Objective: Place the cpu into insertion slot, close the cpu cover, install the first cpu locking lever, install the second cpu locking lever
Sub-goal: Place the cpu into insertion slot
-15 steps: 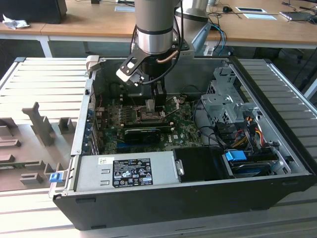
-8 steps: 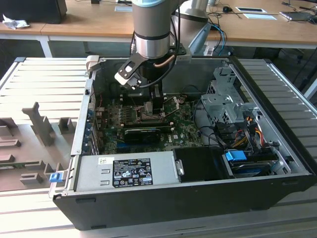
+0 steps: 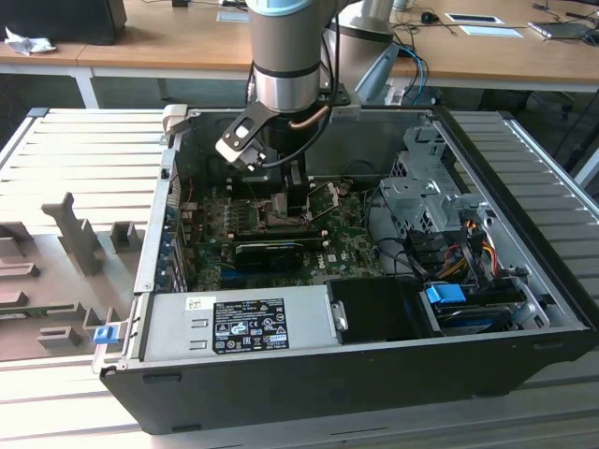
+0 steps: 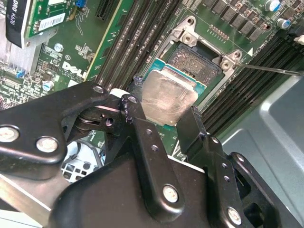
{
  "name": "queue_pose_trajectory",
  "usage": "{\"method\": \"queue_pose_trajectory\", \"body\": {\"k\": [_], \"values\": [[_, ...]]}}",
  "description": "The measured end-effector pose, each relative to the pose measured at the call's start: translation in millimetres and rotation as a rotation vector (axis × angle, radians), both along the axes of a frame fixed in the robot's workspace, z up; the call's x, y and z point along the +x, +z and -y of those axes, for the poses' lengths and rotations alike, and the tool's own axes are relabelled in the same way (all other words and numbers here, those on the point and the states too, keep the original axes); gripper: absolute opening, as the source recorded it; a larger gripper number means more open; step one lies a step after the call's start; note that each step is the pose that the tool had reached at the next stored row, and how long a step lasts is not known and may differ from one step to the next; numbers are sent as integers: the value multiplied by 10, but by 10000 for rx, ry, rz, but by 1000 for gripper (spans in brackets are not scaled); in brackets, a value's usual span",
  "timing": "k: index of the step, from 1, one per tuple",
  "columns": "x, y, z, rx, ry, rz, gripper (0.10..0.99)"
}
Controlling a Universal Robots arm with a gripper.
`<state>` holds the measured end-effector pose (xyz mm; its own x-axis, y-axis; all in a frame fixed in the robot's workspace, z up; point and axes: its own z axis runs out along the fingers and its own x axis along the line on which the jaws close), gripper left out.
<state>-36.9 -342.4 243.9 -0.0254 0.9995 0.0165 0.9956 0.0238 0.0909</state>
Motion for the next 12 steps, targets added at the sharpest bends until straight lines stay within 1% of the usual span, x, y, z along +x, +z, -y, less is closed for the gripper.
{"method": "queue_pose_trajectory", "body": {"k": [4, 7, 11, 12], "values": [[-1, -14, -13, 0, -1, 0, 529], [-10, -28, -36, -1, -1, 0, 529], [-14, -72, -78, 1, -2, 1, 529], [-16, -97, -89, 1, -2, 0, 529]]}}
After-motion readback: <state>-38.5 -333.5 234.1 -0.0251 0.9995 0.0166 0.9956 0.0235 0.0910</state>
